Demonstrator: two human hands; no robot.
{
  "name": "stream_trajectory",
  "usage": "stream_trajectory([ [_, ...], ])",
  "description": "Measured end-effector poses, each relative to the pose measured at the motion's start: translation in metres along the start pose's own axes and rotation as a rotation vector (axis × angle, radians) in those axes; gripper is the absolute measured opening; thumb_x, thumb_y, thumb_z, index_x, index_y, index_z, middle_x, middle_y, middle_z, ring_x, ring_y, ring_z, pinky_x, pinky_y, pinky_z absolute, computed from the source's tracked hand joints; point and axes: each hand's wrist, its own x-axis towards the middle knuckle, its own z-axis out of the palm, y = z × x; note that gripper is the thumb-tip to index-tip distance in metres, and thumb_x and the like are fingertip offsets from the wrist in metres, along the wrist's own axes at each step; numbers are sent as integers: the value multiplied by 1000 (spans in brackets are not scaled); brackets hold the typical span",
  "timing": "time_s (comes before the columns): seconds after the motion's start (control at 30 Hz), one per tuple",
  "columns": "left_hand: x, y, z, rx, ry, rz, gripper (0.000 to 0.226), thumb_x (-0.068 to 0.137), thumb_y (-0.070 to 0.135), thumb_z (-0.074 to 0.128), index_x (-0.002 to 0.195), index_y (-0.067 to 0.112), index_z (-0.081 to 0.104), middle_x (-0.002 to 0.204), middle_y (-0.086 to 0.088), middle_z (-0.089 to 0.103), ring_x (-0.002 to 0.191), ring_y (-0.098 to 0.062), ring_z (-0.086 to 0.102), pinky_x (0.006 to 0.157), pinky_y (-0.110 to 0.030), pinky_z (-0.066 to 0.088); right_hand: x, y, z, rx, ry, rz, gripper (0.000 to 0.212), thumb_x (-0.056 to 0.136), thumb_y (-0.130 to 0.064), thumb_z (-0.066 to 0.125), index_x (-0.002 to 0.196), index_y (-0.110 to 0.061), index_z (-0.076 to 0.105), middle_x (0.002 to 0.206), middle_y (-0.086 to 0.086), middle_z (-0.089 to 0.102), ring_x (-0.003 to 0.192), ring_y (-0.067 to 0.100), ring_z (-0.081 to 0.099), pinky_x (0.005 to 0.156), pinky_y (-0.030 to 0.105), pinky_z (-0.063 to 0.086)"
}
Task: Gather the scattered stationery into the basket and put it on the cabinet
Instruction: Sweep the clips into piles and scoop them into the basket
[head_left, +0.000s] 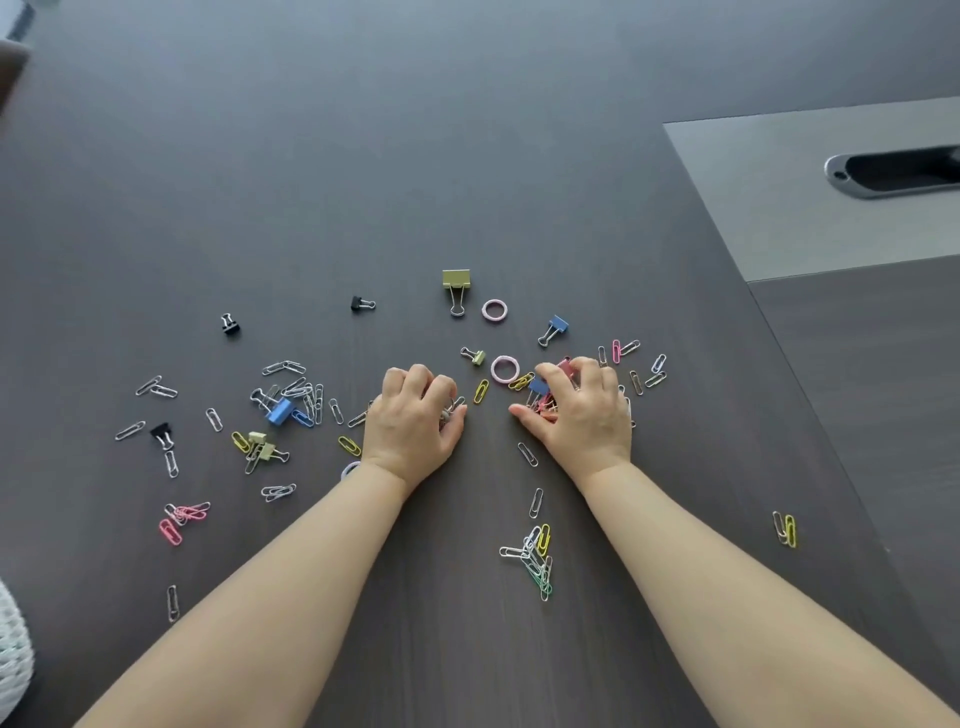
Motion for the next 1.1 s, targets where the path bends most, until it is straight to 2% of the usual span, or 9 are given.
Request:
stream_trajectory([
  [0.07, -7, 2, -5, 16, -29, 31, 23, 77, 37, 45, 78, 17, 55, 76, -4, 56, 76, -25, 47, 41, -28, 42, -5, -3, -3, 35, -34, -23, 53, 64, -59, 65, 98, -18, 61, 86, 13, 59, 66, 30, 58, 49, 32, 50],
  [0.17, -16, 4, -13, 25, -82, 65, 23, 77, 34, 44, 75, 16, 57, 73, 0, 59, 67, -26, 54, 38, -26, 41, -11, -9, -8, 40, -102, -67, 49, 63, -47, 78, 95, -14, 59, 78, 12, 58, 53, 29, 58, 40, 31, 47],
  [0.3, -28, 1, -24, 20, -154, 48, 26, 78, 36, 44, 66, 16, 57, 58, 5, 59, 54, -22, 57, 37, -20, 42, -21, -25, -26, 182, -221, -28, 30, 83, -30, 64, 105, -11, 58, 97, 12, 59, 76, 38, 62, 64, 38, 51],
  [0.47, -60, -7, -59, 86, -198, -1, 42, 48, 36, 90, 53, 19, 53, 43, 9, 53, 40, -13, 54, 32, -11, 28, -50, -50, -47, 263, -319, -53, 13, 90, -24, 49, 100, -17, 53, 96, 4, 63, 87, 32, 61, 74, 35, 49],
  [0.6, -86, -20, -104, 138, -96, -66, 41, 53, 42, 86, 51, 19, 51, 41, 8, 51, 38, -11, 52, 31, -11, 25, -66, -82, -67, 341, -333, -111, 12, 88, -21, 52, 99, -15, 53, 94, 3, 65, 87, 27, 61, 75, 34, 49],
  [0.67, -99, -31, -132, 91, -21, -90, 39, 72, 48, 66, 54, 17, 50, 42, 7, 51, 38, -14, 53, 32, -12, 26, -72, -108, -81, 403, -320, -159, 14, 88, -20, 54, 101, -14, 55, 96, 2, 66, 88, 25, 61, 77, 32, 47],
  [0.77, -116, -50, -181, 106, 77, -149, 40, 76, 49, 42, 53, 17, 51, 42, 6, 50, 38, -13, 50, 32, -12, 27, -77, -157, -97, 475, -292, -248, 14, 87, -20, 56, 101, -14, 56, 97, 2, 66, 88, 23, 60, 77, 31, 45],
  [0.93, -155, -110, -267, 120, 194, -229, 42, 78, 48, 52, 58, 12, 52, 46, -1, 53, 42, -23, 53, 37, -19, 35, -90, -262, -122, 592, -234, -391, 14, 86, -17, 57, 99, -13, 58, 93, 2, 66, 86, 24, 58, 77, 31, 43],
  [1.1, -208, -177, -335, 231, 171, -426, 34, 82, 41, 60, 67, 11, 61, 56, -6, 62, 50, -27, 59, 45, -23, 35, -118, -365, -129, 667, -241, -540, 16, 86, -19, 58, 99, -12, 58, 95, 6, 67, 82, 27, 58, 76, 34, 47],
])
